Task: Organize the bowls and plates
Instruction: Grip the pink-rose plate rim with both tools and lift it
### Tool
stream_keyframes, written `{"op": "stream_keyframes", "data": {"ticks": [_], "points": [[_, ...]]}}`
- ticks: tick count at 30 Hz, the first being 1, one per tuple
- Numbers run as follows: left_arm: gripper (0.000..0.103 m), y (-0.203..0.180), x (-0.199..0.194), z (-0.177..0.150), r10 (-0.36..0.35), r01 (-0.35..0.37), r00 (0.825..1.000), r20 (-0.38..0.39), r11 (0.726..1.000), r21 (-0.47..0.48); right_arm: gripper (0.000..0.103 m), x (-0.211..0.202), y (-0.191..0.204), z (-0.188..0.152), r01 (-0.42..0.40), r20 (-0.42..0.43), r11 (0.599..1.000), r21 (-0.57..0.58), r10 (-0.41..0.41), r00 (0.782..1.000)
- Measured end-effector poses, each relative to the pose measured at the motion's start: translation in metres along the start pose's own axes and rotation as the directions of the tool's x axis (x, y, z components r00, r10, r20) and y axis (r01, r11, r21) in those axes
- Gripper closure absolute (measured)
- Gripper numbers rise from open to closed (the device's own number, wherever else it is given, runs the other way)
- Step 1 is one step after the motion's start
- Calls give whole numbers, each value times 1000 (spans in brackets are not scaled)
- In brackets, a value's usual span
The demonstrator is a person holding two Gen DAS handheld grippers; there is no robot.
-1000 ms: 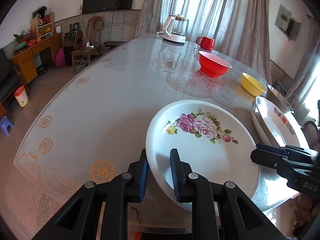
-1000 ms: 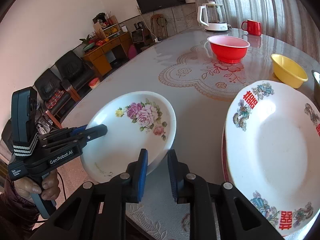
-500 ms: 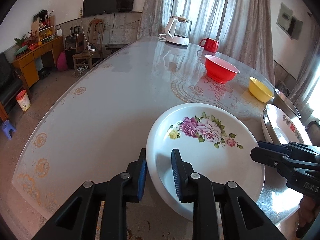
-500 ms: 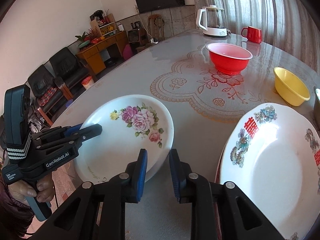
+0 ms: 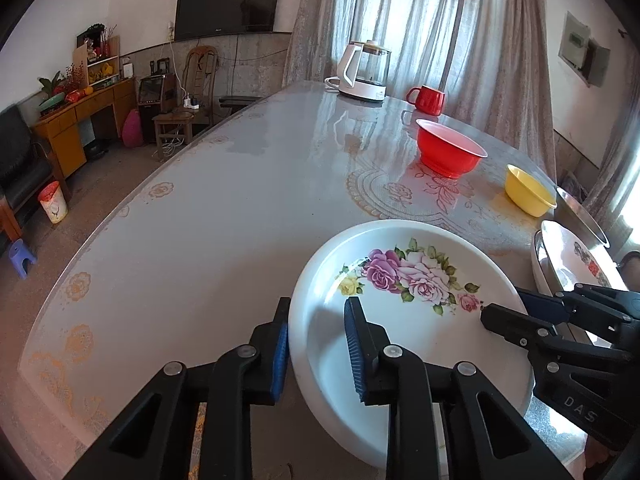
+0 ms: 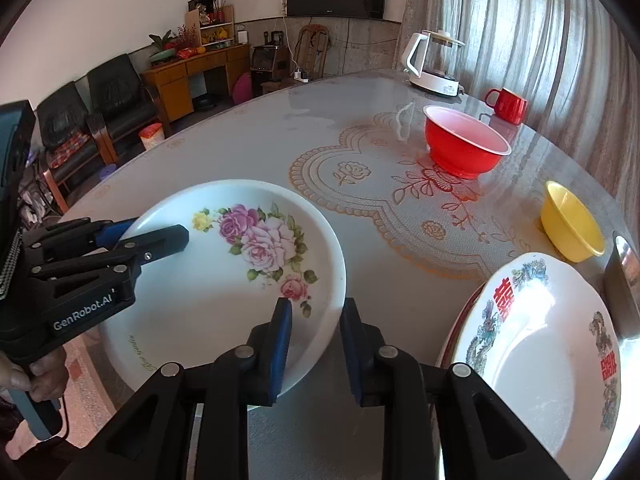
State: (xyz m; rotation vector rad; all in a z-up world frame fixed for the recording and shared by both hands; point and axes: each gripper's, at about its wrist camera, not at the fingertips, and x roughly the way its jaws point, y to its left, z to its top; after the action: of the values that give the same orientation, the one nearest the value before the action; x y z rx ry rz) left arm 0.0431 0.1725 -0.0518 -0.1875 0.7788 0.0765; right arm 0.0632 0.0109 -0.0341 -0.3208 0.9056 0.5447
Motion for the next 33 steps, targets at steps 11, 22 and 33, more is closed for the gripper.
{"op": "stream_keyframes", "data": {"ticks": [11, 22, 33], "points": [[76, -3, 1, 0, 15, -15, 1000, 3, 1000, -27, 75, 10, -4, 14, -27, -24, 1000, -5, 27, 999], [84, 3, -13, 4, -26, 29, 999, 38, 996, -81, 90, 10, -17, 20, -41, -11, 996, 75, 42, 999], [83, 0, 1, 0, 12, -10, 1000, 24, 999, -51, 78, 24, -14, 32, -60, -63, 998, 31, 61, 996]]}}
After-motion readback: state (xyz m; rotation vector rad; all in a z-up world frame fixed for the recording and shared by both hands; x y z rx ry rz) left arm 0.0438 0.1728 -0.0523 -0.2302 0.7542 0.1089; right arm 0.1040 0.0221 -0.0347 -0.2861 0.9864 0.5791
